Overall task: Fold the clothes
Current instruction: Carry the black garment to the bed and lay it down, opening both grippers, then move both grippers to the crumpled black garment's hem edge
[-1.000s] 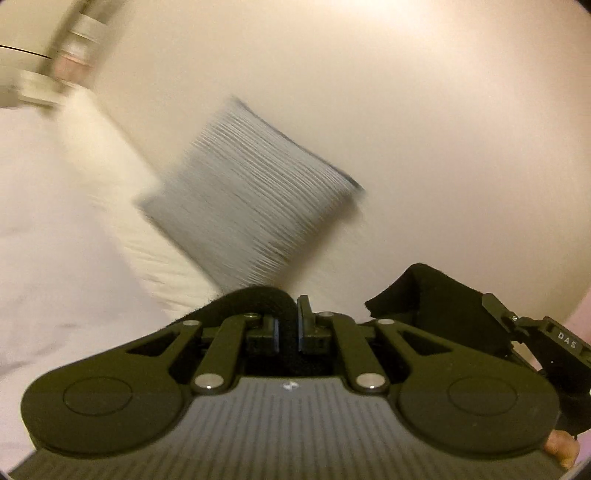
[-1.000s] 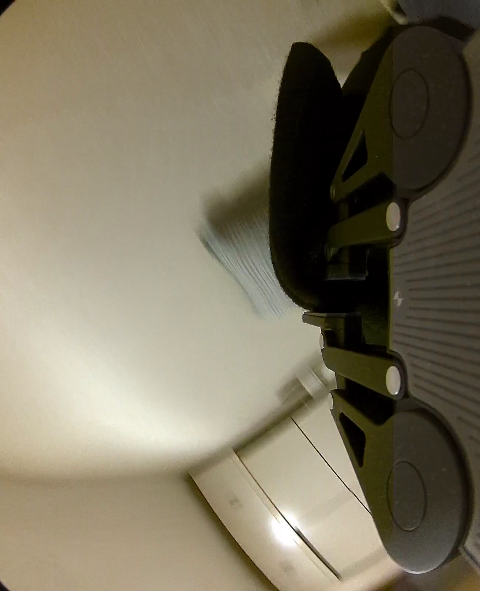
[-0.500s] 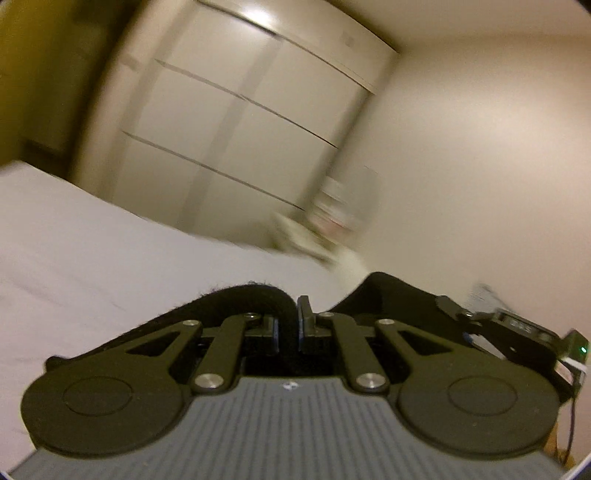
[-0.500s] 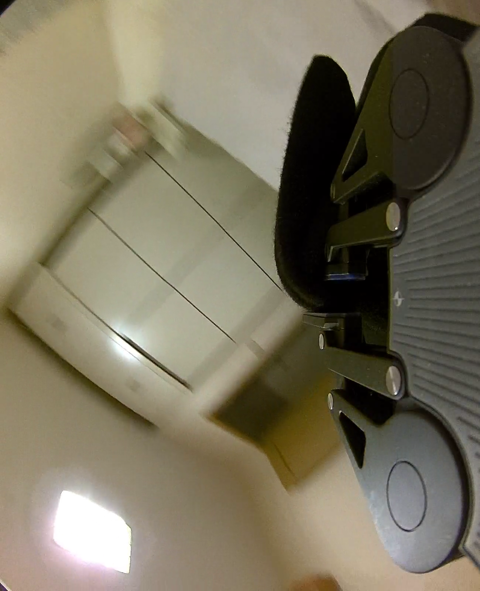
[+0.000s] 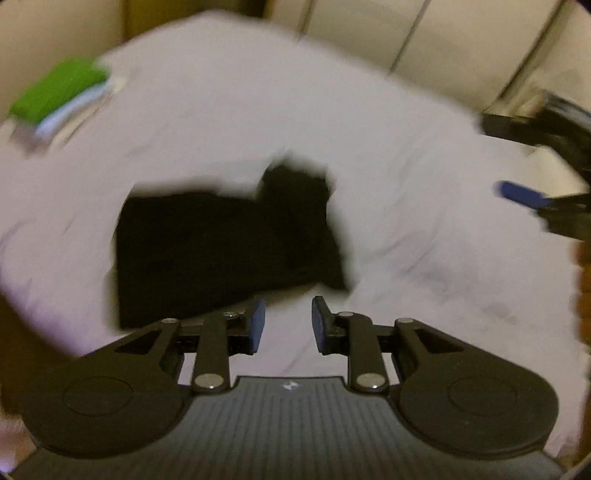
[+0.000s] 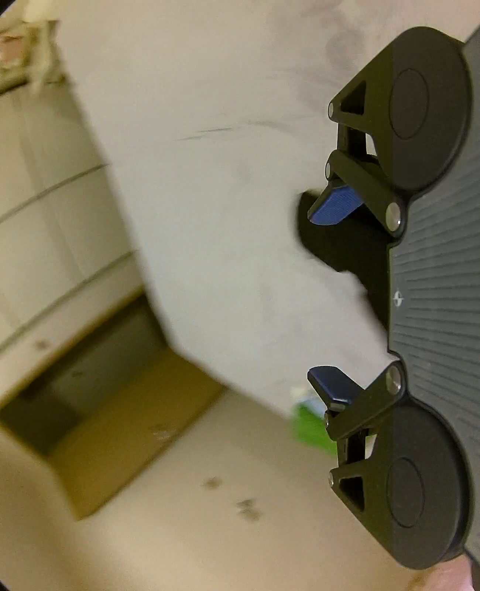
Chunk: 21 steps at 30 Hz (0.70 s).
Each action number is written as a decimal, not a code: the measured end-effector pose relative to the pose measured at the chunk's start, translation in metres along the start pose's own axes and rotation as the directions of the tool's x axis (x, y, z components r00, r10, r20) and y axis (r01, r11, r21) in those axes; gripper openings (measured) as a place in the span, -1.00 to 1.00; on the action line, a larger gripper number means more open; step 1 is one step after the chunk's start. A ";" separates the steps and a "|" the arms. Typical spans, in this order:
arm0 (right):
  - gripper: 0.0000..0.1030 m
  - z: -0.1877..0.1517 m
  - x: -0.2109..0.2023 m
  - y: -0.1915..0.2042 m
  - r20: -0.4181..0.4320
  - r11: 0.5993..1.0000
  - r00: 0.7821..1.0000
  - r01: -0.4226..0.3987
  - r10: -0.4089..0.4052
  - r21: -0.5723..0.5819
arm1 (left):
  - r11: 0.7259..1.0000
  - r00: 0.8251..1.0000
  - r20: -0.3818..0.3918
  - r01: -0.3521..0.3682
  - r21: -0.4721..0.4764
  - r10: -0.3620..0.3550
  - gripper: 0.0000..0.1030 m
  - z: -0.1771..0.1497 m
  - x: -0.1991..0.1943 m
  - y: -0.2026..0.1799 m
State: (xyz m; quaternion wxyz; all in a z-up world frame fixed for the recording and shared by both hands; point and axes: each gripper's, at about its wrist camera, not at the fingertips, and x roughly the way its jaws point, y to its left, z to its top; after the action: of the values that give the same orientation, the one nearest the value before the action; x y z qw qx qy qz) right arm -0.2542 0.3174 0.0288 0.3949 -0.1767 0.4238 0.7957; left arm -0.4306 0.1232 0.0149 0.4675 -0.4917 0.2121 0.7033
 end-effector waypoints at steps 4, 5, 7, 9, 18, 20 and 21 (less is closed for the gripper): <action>0.68 -0.067 0.001 -0.033 -0.122 0.993 0.986 0.105 -0.111 -0.053 | 0.992 0.990 -0.061 -0.121 0.042 0.123 -0.38 -0.022 0.009 0.020; 0.68 -0.087 -0.005 -0.043 -0.151 0.991 0.979 0.130 -0.135 -0.040 | 0.990 0.988 -0.068 -0.133 0.046 0.136 -0.37 -0.030 0.013 0.022; 0.68 -0.118 -0.012 -0.058 -0.205 0.987 0.966 0.161 -0.157 0.005 | 0.989 0.987 -0.075 -0.138 0.056 0.142 -0.37 -0.038 0.016 0.027; 0.68 -0.127 -0.014 -0.064 -0.243 0.981 0.953 0.193 -0.180 0.032 | 0.987 0.986 -0.074 -0.143 0.078 0.149 -0.37 -0.041 0.020 0.034; 0.72 -0.144 -0.008 -0.013 -0.201 0.956 0.938 0.292 -0.282 0.025 | 0.957 0.995 -0.045 -0.072 0.283 0.088 -0.29 0.009 0.050 0.068; 0.72 -0.153 0.006 -0.002 -0.189 0.943 0.930 0.329 -0.315 0.045 | 0.940 0.997 -0.037 -0.053 0.338 0.070 -0.27 0.020 0.053 0.077; 0.72 -0.158 0.013 0.005 -0.184 0.936 0.925 0.347 -0.332 0.056 | 0.931 0.997 -0.038 -0.053 0.361 0.071 -0.27 0.025 0.054 0.081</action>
State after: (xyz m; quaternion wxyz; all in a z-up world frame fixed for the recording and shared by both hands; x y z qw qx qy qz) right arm -0.2748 0.1931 -0.0674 0.4960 -0.2977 0.4537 0.6779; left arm -0.5171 0.1279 -0.0358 0.5217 -0.4085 0.3641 0.6545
